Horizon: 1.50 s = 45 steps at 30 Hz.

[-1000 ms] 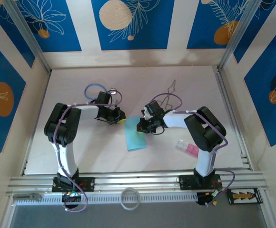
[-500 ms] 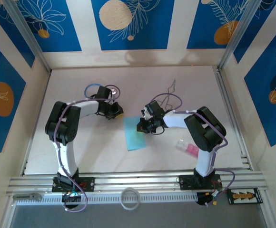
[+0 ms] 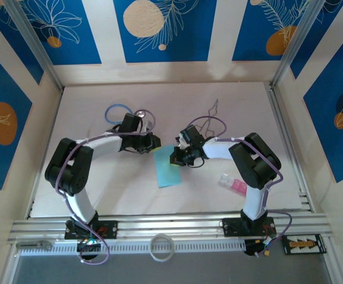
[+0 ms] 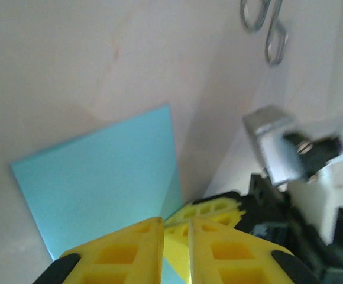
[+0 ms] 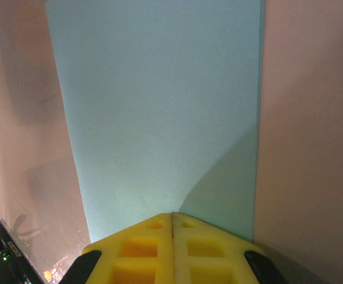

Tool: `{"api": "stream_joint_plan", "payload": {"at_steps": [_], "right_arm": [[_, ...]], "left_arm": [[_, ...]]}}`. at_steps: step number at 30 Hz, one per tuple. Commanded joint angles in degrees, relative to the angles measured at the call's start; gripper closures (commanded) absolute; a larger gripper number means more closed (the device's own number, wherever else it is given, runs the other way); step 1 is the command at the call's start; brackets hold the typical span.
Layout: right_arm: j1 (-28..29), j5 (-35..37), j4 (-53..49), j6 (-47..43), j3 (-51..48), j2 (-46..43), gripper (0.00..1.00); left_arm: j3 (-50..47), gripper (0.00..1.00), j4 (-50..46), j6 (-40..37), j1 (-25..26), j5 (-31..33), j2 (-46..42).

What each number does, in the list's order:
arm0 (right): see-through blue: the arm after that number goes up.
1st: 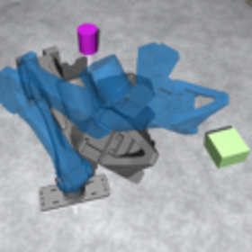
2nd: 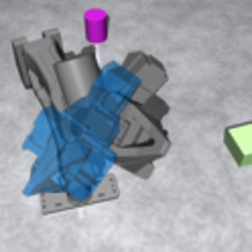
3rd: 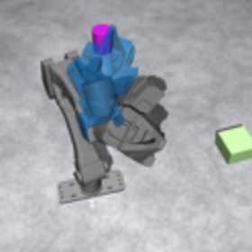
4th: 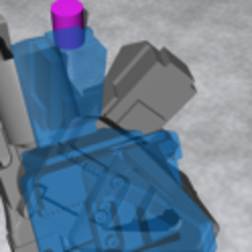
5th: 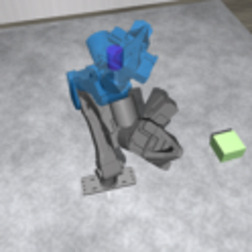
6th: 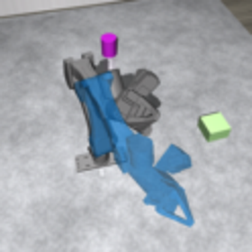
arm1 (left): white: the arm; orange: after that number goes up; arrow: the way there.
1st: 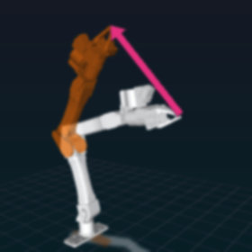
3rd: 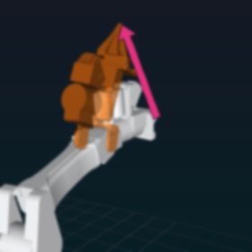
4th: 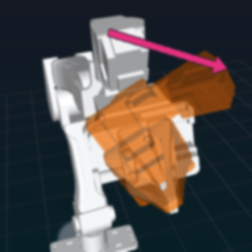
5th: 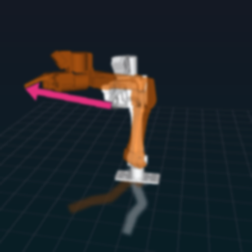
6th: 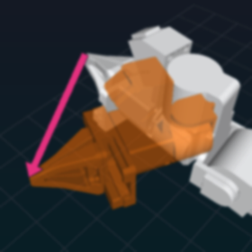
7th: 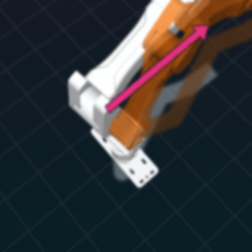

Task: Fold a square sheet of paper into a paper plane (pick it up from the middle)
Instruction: First fold the square sheet of paper in half at the center of the table.

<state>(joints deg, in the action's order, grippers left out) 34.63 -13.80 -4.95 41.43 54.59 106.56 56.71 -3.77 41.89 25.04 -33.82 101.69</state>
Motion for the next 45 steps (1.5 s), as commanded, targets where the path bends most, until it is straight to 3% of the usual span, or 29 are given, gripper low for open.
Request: {"api": "stream_joint_plan", "payload": {"at_steps": [1, 9, 15, 23, 37, 45], "right_arm": [[0.1, 5.7, -10.6, -0.2, -3.3, 3.2, 1.00], [0.2, 5.7, -10.6, -0.2, -3.7, 3.0, 1.00], [0.2, 5.9, -10.7, -0.3, -3.8, 2.9, 1.00], [0.2, 6.2, -10.4, 0.1, -3.9, 2.8, 1.00], [0.3, 6.6, -10.6, 0.3, -4.0, 2.6, 1.00], [0.3, 6.7, -10.6, 0.4, -4.1, 2.4, 1.00]], "left_arm": [[-2.3, 0.82, 2.3, -0.5, 0.0, -1.2, 2.1], [-4.9, 0.83, 1.7, -4.6, -0.3, 2.4, 5.8], [-6.4, 0.82, 0.4, -5.9, -0.4, 3.3, 2.8], [-8.1, 0.80, 4.1, 1.8, 1.6, -0.1, -4.7], [-16.9, 0.80, 10.6, 5.3, 5.2, 0.1, -1.9], [-14.6, 0.80, 1.4, 1.7, 7.0, 2.7, -8.2]]}}
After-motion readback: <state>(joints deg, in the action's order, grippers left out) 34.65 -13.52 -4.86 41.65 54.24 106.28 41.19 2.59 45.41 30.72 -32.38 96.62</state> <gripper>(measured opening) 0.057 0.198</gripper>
